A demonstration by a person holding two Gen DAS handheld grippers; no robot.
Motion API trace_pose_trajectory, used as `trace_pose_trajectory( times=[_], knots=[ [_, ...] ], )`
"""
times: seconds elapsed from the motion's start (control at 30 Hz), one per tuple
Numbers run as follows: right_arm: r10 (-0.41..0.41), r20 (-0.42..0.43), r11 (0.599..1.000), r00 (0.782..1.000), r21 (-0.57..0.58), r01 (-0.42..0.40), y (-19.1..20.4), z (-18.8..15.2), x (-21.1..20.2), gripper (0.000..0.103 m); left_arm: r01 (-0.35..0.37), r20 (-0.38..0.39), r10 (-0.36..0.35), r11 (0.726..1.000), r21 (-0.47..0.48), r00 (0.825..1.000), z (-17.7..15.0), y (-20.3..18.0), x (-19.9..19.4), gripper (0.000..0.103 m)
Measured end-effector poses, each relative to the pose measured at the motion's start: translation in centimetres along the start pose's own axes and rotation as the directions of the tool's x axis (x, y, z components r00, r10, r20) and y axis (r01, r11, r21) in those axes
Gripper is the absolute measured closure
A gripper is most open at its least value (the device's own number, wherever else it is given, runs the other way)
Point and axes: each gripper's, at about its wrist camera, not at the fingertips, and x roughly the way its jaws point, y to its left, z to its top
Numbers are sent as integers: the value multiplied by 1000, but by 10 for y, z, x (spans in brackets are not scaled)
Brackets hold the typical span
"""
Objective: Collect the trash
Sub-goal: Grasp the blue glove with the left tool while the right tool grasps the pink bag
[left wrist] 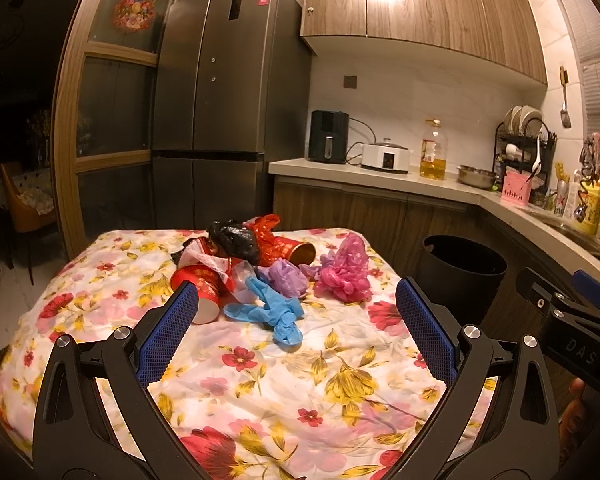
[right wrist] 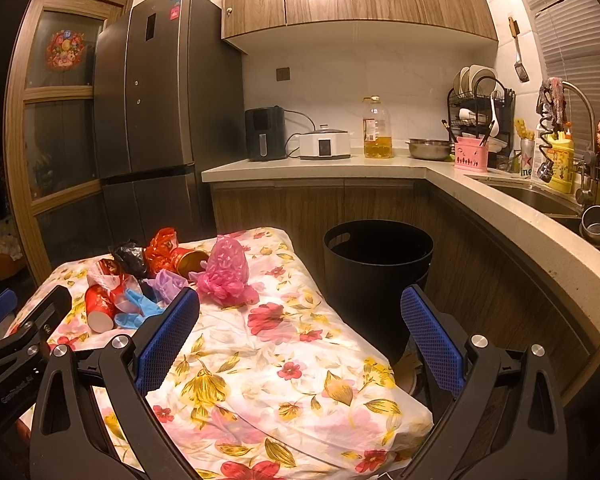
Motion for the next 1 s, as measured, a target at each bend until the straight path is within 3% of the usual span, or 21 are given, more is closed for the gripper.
trace_pose_trajectory(
  times=[0.33,0.7,1.0],
  knots=[
    [48,-35,999,998,1,-48,2,-15,44,5,-40,-3,40,997,-72,999,-30,33,36,10],
    [110,-51,994,993,17,-109,5,-24,101,5,-38,-51,33,996,-86,998,-44,25,114,32],
    [160,-54,987,986,36,-158,10,-21,148,5,-101,-135,85,988,-114,987,-52,26,181,48]
  ],
)
